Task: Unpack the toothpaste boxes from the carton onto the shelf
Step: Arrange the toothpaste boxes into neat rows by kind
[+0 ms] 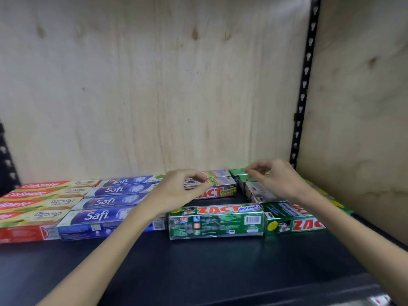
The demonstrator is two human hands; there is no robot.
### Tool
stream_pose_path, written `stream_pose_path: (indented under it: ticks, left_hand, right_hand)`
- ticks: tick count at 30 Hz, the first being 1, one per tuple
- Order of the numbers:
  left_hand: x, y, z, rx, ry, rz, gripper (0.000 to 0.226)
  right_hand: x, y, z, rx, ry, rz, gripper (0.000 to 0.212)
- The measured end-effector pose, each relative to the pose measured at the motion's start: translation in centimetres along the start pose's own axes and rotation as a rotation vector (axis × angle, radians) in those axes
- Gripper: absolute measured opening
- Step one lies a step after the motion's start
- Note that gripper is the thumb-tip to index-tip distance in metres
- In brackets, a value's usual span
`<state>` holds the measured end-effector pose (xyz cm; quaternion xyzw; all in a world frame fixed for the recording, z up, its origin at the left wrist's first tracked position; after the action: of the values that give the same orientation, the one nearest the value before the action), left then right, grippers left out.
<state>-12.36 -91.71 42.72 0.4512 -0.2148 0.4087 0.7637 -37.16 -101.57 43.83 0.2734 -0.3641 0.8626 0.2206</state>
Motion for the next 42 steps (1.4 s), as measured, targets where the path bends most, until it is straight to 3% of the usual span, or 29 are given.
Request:
stream_pose_path:
  ticks: [8,18,24,29,32,36,39,42]
  left_hand:
    - [-2.7,4.1,1.3,0.02,-0.106,0.103,0.026]
    - [-8.9,8.0,3.0,0.342,-0.237,0.141,0.044]
    - [-9.9,10.7,2.9,0.367,-0.241,0.148,0.06]
    - [-9.8,10.3,2.8,0.379,-0.107,-0.031,0.061]
    - [-8.9,10.2,2.4,0.349,-0.016,-0.111,0.053]
    - [-6.3,10.4,1.1,0.301,0.175,-0.16,0.025]
    - [-3.8,9.6,-0.3,0.269,0.262,-0.172,0.017]
    - [-1.8,7.9,-1.9,0.254,0.287,-0.175,0.013]
  right_hand:
    - [5.1,4.9,-3.5,-0.096,-0.006,-0.257,0.019]
    - [6.9,8.2,-5.4,-0.395,-0.102,-0.677,0.058]
    - [6.6,8.7,-5.9,-0.401,-0.027,-0.55,0.049]
    - [7.6,8.1,-6.2,-0.343,0.069,-0.438,0.054]
    - [8.8,6.7,-5.9,-0.267,0.079,-0.36,0.06]
    - [9.1,4.5,-6.2,-0.166,0.066,-0.233,0.077]
    - [9.0,2.8,-7.2,-0.094,0.138,-0.139,0.062]
    - [8.5,0.0,-8.8,-0.063,0.196,-0.107,0.068]
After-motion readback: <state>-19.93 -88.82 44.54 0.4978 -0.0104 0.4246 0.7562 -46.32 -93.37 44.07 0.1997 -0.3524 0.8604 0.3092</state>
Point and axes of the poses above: each hand's wrist, its own z-axis towards the middle knuckle, its own x-axis out of the back of the hand, y = z × x, the point moved 4 cm from there along z, towards the middle knuckle, and after that the axes turned 7 degrees about y, right-handed, at the moved point
